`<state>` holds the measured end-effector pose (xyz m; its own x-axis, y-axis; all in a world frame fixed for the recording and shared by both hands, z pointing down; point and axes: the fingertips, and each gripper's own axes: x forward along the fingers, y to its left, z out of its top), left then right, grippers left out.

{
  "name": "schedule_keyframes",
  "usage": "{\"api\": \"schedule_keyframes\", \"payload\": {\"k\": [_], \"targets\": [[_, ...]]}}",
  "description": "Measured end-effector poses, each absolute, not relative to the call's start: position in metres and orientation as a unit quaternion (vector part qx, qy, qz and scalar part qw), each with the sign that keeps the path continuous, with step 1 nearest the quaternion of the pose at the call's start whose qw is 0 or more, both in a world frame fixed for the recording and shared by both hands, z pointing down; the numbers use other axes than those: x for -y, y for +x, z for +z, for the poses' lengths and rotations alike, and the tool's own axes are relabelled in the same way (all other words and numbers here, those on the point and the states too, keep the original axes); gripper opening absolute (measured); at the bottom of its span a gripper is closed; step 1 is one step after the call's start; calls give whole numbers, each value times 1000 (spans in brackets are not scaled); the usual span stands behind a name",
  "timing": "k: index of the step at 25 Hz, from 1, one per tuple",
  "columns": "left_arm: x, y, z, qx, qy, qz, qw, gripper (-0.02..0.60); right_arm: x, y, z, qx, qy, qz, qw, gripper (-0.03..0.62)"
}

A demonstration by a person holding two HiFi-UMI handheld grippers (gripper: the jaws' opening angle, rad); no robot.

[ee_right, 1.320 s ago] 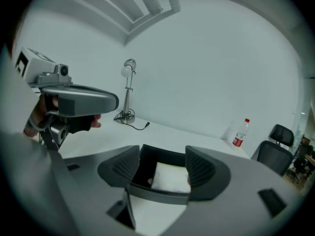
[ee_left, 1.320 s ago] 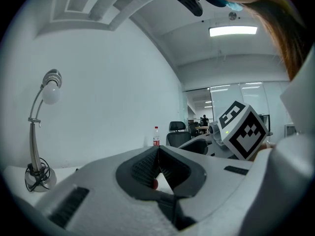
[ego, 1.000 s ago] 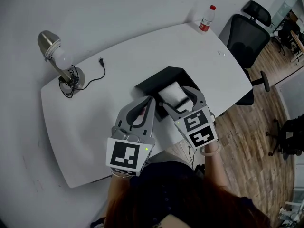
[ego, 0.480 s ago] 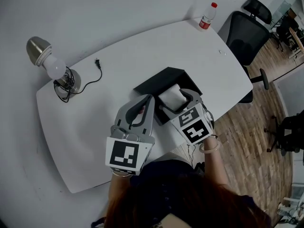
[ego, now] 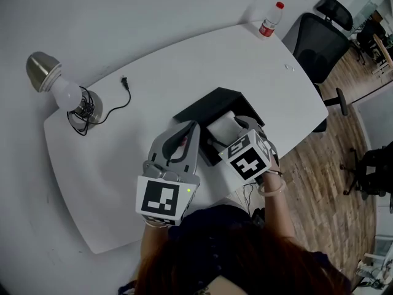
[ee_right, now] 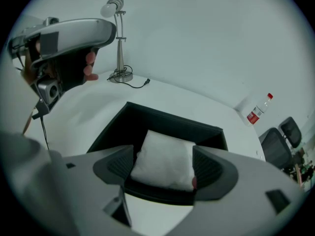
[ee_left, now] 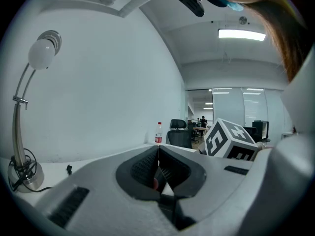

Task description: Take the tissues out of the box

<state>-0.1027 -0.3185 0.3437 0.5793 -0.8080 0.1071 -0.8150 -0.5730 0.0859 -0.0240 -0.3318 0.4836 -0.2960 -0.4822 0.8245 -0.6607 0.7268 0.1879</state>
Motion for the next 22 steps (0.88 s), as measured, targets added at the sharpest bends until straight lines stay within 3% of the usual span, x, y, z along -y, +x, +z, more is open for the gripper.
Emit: {"api": "schedule_keyframes", "payload": {"k": [22], "targets": [[335,-119,358,459,886,30,63,25,341,-13,509,743,354,129,554,341]]}}
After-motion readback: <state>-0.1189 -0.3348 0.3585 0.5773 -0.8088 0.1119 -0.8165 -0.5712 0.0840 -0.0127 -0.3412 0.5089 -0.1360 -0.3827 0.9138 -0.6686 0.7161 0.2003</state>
